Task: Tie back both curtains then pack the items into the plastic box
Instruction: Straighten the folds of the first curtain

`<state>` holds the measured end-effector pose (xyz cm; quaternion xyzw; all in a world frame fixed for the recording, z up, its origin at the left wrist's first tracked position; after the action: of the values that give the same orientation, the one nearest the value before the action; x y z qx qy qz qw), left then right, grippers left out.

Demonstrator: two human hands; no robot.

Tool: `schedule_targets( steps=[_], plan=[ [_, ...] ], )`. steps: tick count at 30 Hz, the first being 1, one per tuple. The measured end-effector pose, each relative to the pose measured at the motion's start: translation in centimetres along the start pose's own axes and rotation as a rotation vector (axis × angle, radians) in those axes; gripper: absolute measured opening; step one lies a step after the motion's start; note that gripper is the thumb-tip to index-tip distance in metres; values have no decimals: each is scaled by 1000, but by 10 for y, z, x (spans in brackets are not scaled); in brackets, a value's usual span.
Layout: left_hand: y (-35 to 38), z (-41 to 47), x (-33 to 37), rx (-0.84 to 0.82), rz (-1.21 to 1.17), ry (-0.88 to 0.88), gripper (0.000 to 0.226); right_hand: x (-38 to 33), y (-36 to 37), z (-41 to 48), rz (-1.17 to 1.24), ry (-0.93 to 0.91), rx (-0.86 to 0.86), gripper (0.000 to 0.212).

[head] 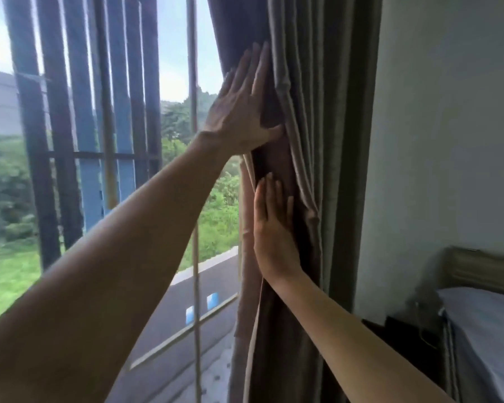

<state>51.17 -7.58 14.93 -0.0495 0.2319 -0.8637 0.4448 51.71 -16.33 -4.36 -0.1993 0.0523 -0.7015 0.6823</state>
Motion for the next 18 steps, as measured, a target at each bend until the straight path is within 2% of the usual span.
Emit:
schedule_targets(
  steps=[5,7,10,12,18],
  plan=[
    [66,32,6,-93,70,-18,129,49,56,8,-21,-28,-32,63],
    [91,40,9,-78,107,-12,127,67,74,9,-23,-43,-50,66],
    [125,56,9,-62,126,-4,124,88,97,14,29,-42,-25,54],
    [147,69,8,-59,124,-9,124,101,114,19,84,-10,-6,66],
    [225,100,2,-36,137,-13,125,140,181,26,118,40,-10,65]
  ],
)
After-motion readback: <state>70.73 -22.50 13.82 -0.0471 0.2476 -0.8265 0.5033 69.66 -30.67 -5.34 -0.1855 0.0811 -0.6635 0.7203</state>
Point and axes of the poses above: each hand's wrist, its own z-axis towards the middle knuckle, its own y-axis out of the palm, x = y × z, the point moved 2 cm from there along z, towards the middle knuckle, and after that the axes turned 15 degrees about -z, right-handed, at the moved point
